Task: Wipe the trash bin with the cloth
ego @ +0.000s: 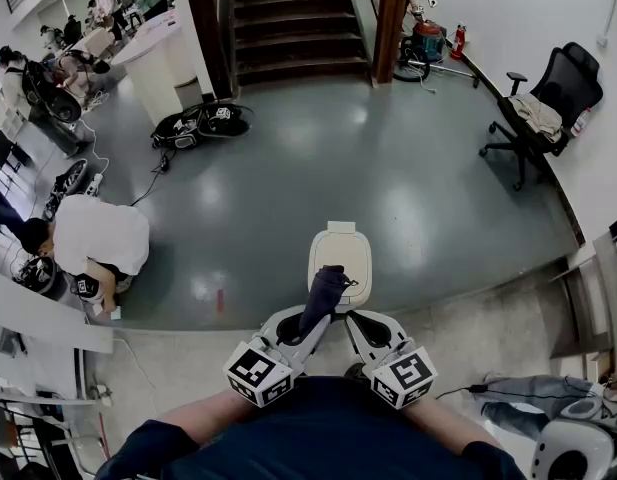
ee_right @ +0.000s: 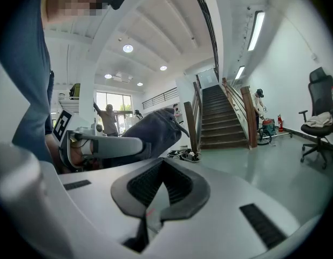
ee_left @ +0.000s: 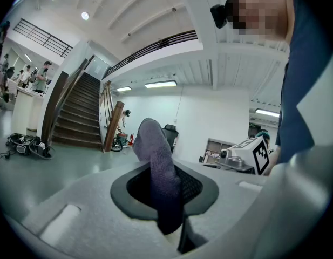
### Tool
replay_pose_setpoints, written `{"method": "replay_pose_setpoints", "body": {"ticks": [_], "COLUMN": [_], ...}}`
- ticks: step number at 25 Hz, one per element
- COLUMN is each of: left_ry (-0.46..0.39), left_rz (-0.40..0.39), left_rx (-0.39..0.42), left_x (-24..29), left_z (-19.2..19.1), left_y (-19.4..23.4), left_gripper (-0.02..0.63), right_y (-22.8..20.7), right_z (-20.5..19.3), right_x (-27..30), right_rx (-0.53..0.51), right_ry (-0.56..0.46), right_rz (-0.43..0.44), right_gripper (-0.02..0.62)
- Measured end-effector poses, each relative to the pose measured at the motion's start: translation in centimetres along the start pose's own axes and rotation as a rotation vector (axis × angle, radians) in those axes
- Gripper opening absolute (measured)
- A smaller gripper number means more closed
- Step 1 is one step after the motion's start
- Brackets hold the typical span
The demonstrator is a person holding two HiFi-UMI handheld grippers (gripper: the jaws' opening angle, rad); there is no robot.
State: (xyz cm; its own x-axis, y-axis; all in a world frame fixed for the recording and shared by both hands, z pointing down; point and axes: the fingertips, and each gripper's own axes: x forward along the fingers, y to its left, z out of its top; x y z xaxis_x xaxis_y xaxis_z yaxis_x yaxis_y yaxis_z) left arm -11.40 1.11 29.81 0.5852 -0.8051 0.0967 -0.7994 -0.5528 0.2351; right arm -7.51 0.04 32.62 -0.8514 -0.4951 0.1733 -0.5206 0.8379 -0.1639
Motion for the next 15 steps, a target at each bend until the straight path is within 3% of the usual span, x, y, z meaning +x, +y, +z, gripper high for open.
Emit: {"method": "replay_pose_setpoints", "body": {"ticks": [15], "left_ry": [0.004], "left_rz": [-0.008], "left_rx": [0.008], "left_x": [0.12], "left_z": [-0.24], "left_y": [-0.45], "left_gripper": [0.054], "right_y": [0.00], "right_z": [-0.21], "right_x": [-0.24], "right_rx": [-0.002], "right_ry": [0.007], "right_rz": [0.002], "right_gripper": [0.005]}}
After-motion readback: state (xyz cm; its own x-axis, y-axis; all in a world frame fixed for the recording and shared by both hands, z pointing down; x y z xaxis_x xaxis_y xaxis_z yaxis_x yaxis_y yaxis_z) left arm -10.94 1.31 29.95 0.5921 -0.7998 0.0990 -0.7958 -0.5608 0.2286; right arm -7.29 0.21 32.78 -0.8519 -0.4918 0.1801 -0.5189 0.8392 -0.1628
